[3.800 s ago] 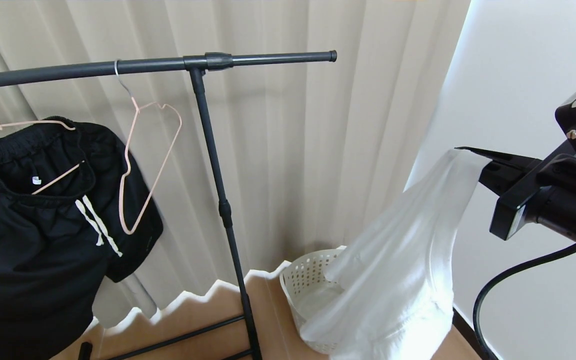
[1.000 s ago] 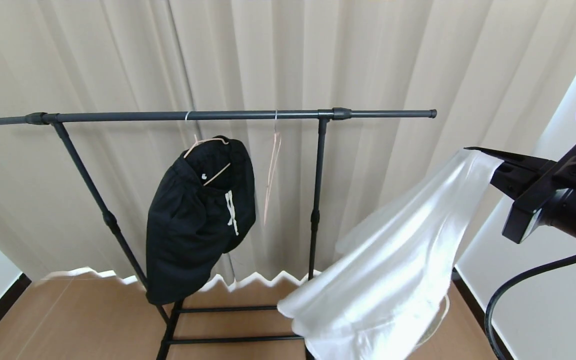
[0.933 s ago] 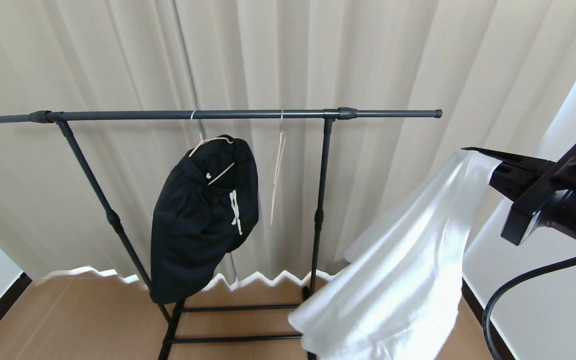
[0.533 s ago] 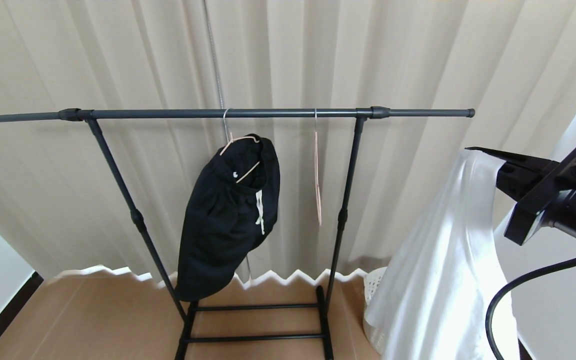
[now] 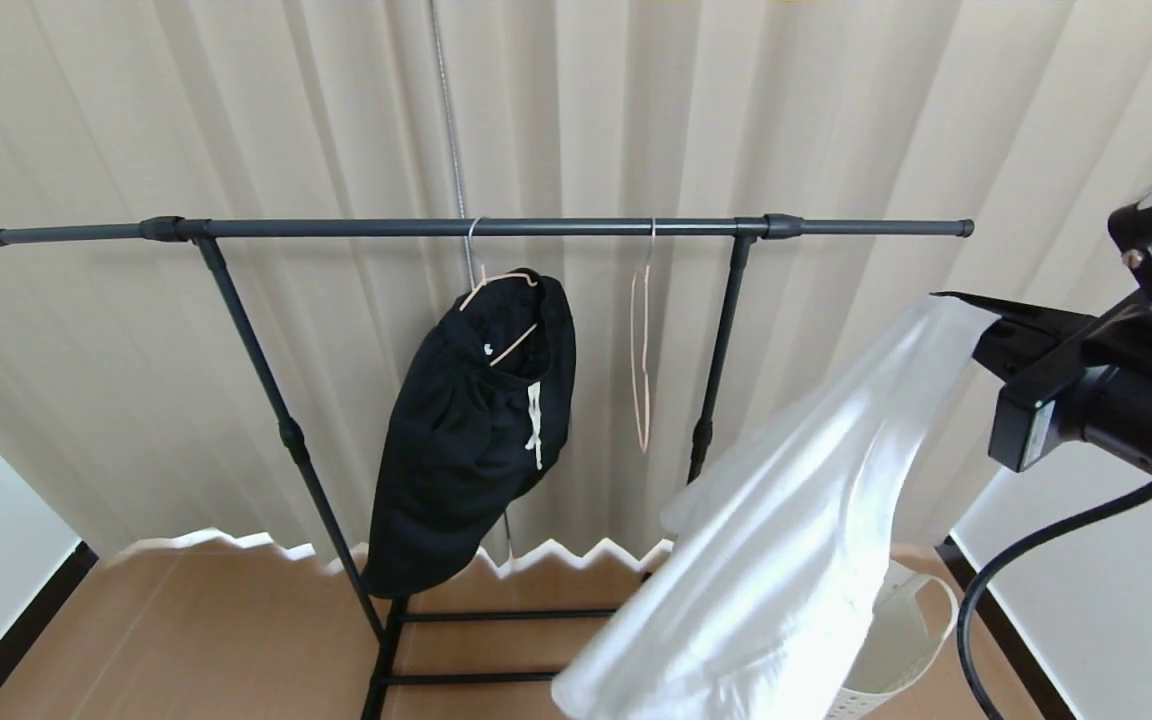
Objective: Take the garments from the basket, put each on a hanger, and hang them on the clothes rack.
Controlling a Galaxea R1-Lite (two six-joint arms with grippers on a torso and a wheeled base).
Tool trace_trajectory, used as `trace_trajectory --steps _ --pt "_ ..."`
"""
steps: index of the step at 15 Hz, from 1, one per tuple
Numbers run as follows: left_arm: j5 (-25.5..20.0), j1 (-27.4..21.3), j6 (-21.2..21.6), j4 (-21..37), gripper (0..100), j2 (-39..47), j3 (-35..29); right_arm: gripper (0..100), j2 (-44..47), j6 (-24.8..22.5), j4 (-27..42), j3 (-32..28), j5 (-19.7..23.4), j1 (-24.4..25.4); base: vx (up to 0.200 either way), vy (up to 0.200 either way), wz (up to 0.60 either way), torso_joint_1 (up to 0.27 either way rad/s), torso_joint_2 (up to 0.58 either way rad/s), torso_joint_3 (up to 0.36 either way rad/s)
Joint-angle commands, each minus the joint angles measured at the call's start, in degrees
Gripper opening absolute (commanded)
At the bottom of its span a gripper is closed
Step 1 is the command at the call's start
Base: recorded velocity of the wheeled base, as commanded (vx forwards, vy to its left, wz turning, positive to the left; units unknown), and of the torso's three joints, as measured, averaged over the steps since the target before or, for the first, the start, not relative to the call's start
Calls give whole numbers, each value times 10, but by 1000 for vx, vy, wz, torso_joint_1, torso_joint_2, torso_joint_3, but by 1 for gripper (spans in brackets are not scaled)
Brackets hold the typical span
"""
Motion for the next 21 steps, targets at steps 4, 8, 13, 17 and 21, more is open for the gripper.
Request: trace_trajectory --steps 4,8,13,17,21 --pt "-52 -85 -88 -2 100 434 -249 0 76 169 197 -144 -41 4 0 0 0 0 0 0" --pt "64 -272 -178 -3 100 610 -373 0 131 283 327 -239 -34 22 0 0 0 0 0 0" --pt "64 -368 -178 -3 100 762 -482 0 196 284 284 -247 -23 22 0 0 0 0 0 0" --pt "63 -443 -210 -85 100 861 -518 0 203 287 284 -246 -22 24 0 0 0 0 0 0" --pt "64 -478 -219 -169 100 935 -522 0 222 301 283 -249 -23 55 0 0 0 0 0 0"
